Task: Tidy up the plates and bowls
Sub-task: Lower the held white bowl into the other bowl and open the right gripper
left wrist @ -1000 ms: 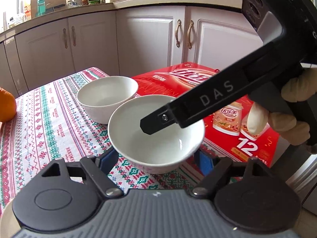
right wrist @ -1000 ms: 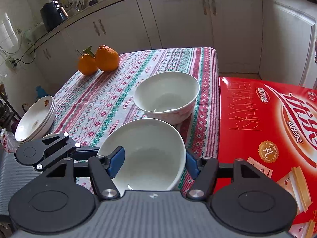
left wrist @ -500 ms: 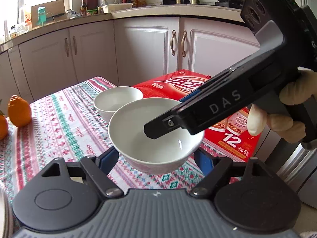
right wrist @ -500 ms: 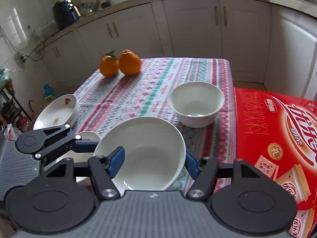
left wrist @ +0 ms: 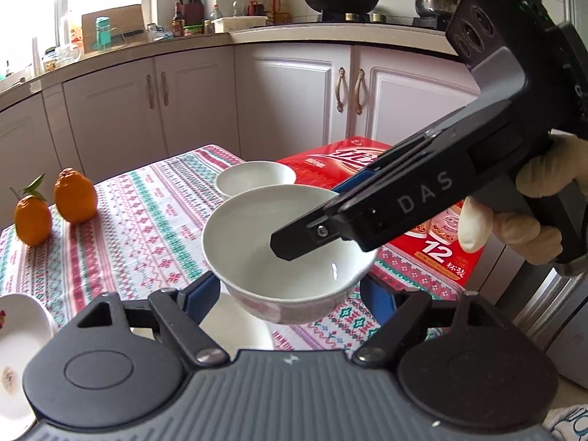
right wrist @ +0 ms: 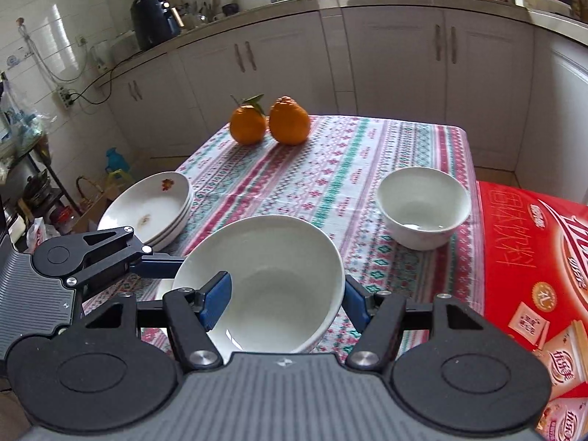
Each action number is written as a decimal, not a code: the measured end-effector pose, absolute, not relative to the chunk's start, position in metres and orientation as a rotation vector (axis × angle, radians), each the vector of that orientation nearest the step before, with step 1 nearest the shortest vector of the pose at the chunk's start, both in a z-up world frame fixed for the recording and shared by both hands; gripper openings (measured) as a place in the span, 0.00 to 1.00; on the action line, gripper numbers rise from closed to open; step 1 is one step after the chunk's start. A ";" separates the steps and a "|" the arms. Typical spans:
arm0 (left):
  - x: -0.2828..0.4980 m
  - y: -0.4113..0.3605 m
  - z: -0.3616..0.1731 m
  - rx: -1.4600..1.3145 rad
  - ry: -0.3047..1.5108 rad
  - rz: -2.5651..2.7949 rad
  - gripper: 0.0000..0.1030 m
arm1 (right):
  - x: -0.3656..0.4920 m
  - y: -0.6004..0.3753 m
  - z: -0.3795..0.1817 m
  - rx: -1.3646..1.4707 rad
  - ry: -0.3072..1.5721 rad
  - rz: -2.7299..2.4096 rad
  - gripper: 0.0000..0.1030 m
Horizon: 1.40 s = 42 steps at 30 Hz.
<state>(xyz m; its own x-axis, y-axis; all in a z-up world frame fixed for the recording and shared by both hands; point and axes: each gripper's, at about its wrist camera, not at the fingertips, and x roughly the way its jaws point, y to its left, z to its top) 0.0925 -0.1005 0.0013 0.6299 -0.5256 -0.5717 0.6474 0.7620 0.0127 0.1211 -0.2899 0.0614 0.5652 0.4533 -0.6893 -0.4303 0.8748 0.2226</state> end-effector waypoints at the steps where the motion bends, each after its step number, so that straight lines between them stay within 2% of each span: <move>1: 0.092 -0.098 0.001 0.223 0.580 -0.673 0.80 | 0.121 -0.287 0.062 0.028 0.820 0.527 0.68; 20: 0.093 -0.049 -0.009 0.179 0.629 -0.565 0.80 | 0.138 -0.224 0.047 -0.005 0.852 0.636 0.68; 42: 0.099 -0.040 -0.025 0.162 0.691 -0.566 0.80 | 0.146 -0.213 0.027 0.002 0.905 0.630 0.68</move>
